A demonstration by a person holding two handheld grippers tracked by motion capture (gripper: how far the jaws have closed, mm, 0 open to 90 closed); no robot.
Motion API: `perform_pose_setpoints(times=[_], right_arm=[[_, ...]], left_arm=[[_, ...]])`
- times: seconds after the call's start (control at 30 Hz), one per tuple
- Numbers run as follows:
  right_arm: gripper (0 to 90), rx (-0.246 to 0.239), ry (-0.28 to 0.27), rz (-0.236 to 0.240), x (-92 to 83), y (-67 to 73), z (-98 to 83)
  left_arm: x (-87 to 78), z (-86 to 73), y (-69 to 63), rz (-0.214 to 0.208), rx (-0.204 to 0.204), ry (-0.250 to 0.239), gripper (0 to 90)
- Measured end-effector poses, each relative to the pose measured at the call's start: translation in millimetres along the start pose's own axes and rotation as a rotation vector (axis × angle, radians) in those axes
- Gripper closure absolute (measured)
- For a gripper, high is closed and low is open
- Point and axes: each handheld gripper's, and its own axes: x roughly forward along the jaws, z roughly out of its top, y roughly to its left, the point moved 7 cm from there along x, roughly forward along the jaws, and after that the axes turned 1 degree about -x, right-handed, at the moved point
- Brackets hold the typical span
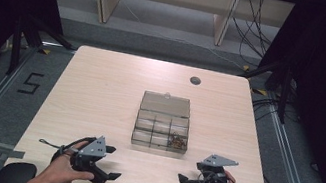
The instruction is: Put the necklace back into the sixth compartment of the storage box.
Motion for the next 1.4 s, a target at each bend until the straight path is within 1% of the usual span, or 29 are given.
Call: perform_pose_setpoints(times=[0.03, 0.1, 0.13, 0.17, 0.23, 0.3, 0.33, 0.37, 0.4, 0.43, 0.47, 0.5, 0.53, 0.6, 0.63, 0.67, 0.7, 0.77, 0.8, 0.87, 0.9, 0.93, 1.0, 1.03, 1.2, 1.27, 1.3, 1.37, 1.4], right_arm=[[16.8, -0.011, 0.019, 0.003, -1.8, -0.2, -2.1], [16.8, -0.003, 0.018, 0.001, -2.1, 0.2, -3.3], [16.8, -0.001, 0.018, 0.020, -2.3, 1.1, -5.5], [16.8, -0.006, 0.014, 0.001, -3.2, 0.1, -6.0], [16.8, 0.000, 0.011, 0.002, -3.9, 0.7, -7.0], [16.8, 0.001, 0.008, 0.030, -3.1, 3.1, -7.8], [16.8, -0.004, 0.001, 0.002, -3.5, 2.5, -8.0], [16.8, 0.001, 0.005, -0.002, -3.7, 3.3, -8.8], [16.8, -0.001, 0.001, 0.020, -2.7, 4.6, -9.0], [16.8, -0.002, -0.002, 0.003, -3.2, 4.2, -9.4], [16.8, -0.002, 0.001, 0.003, -3.0, 4.4, -10.3], [16.8, 0.024, 0.001, 0.002, -2.8, 6.6, -11.2], [16.8, 0.004, -0.001, 0.016, -2.3, 5.3, -11.3], [16.8, 0.004, 0.011, 0.002, -3.1, 5.0, -13.2], [16.8, 0.020, 0.012, -0.005, -3.9, 6.5, -14.0], [16.8, 0.002, 0.002, -0.006, -3.3, 4.9, -13.9], [16.8, 0.002, 0.002, -0.006, -3.3, 4.9, -13.9], [16.8, 0.027, 0.017, 0.011, -3.8, 8.4, -16.5], [16.8, -0.008, 0.004, -0.013, -4.3, 4.9, -16.8], [16.8, -0.007, 0.009, -0.022, -5.0, 4.3, -17.9], [16.8, -0.007, 0.009, 0.005, -4.7, 5.4, -18.3], [16.8, -0.001, 0.013, 0.012, -4.8, 5.8, -18.8], [16.8, -0.001, 0.009, 0.003, -4.9, 5.5, -18.9], [16.8, 0.004, 0.012, -0.016, -5.9, 5.2, -19.6], [16.8, -0.008, 0.008, -0.019, -4.9, 4.4, -19.5], [16.8, -0.014, 0.003, -0.003, -3.2, 5.3, -19.2], [16.8, -0.014, 0.012, 0.007, -3.4, 5.7, -19.5], [16.8, -0.010, 0.013, 0.014, -3.4, 6.1, -19.6], [16.8, -0.012, 0.004, -0.020, -4.6, 4.3, -19.0]], left_arm=[[0.0, -0.1, 0.2, 0.001, 0.001, 0.001, 15.1], [0.0, 0.0, 0.3, -0.002, 0.007, 0.002, 15.0], [0.1, -0.1, 0.2, -0.003, 0.007, 0.003, 15.0], [0.1, -0.2, 0.1, -0.003, 0.008, 0.004, 15.0], [0.0, -0.2, 0.1, -0.003, 0.008, 0.003, 15.1], [0.1, 0.2, 0.3, 0.003, 0.005, -0.002, 15.0], [0.0, 0.2, 0.4, 0.003, 0.005, -0.003, 15.0], [-0.1, 0.2, 0.4, 0.003, 0.005, -0.003, 15.0], [-0.1, 0.1, 0.3, 0.002, 0.006, -0.001, 15.0], [0.1, -0.1, -0.2, -0.001, 0.002, -0.001, 15.0], [-0.2, -0.2, 0.2, -0.004, 0.009, 0.005, 15.0], [0.0, -0.3, 0.1, -0.004, 0.010, 0.005, 15.0], [0.2, -0.3, 0.1, 0.002, 0.009, 0.003, 15.0], [0.2, -0.8, 0.7, 0.005, 0.014, 0.008, 15.0], [0.5, -0.4, 0.0, 0.002, 0.008, 0.002, 15.1], [0.3, -0.4, 0.2, 0.003, 0.008, 0.003, 15.1], [0.3, -0.4, 0.2, 0.003, 0.008, 0.003, 15.0], [0.4, -0.3, 0.5, 0.003, 0.005, 0.002, 15.0], [0.4, -0.4, 0.4, 0.003, 0.006, 0.003, 15.1], [0.4, -0.6, -0.2, 0.005, 0.000, 0.002, 15.0], [0.4, -0.6, -0.3, 0.005, 0.001, 0.002, 15.1], [0.5, -0.6, -0.3, 0.005, 0.001, 0.002, 15.0], [0.6, -0.6, -0.3, 0.005, 0.001, 0.002, 15.0], [0.6, -0.5, 0.1, 0.004, 0.006, 0.002, 15.0], [0.5, -0.9, 0.7, 0.008, 0.007, 0.007, 15.0], [0.3, -0.9, 0.5, 0.008, 0.006, 0.007, 15.0], [0.7, -0.4, 0.0, 0.004, 0.005, 0.001, 15.0], [0.5, -0.6, 0.1, 0.006, 0.001, 0.003, 15.0], [0.5, -0.5, 0.3, 0.004, 0.006, 0.003, 15.0]])
